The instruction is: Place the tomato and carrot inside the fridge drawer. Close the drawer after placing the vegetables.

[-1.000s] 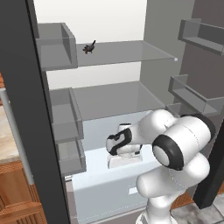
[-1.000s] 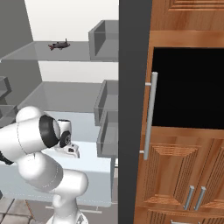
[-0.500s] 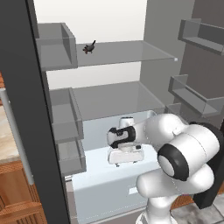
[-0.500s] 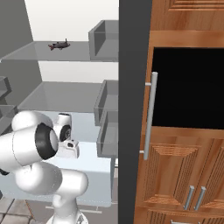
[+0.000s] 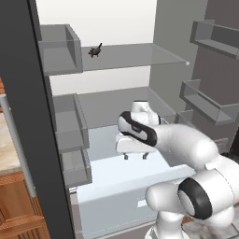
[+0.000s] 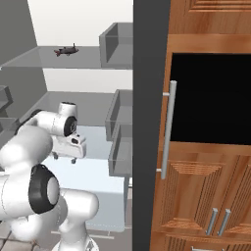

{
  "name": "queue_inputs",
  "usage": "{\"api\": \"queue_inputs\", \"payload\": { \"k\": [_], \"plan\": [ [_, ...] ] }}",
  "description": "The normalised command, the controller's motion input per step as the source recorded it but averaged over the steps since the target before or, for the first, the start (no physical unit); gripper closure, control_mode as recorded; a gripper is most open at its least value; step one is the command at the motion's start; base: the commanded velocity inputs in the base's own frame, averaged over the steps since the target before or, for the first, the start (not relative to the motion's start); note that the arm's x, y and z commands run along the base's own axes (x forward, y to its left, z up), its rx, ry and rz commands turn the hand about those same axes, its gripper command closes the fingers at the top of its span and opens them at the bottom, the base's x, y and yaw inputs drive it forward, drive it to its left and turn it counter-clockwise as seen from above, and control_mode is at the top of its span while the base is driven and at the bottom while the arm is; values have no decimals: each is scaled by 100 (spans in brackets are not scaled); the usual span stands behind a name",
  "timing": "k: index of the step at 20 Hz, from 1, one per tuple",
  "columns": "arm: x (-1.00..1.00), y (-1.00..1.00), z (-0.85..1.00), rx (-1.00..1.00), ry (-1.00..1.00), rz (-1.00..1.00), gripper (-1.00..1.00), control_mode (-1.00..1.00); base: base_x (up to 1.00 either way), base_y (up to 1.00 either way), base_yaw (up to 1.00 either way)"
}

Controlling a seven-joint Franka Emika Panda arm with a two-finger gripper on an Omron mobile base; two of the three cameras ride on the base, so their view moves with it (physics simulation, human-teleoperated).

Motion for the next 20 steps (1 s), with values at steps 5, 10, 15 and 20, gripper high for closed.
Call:
{"api": "queue_inputs", "payload": {
  "k": [5, 10, 15, 20],
  "plan": [
    [-72, -6, 100, 0, -23, -10, -100, -100, 0, 0, 0],
    [-69, -15, 100, -2, -22, -8, -100, -100, 0, 0, 0],
    [-78, -27, 89, -4, -25, -7, -100, -100, 0, 0, 0],
    [-97, -24, 49, -2, -26, -7, -100, -100, 0, 0, 0]
  ]
}}
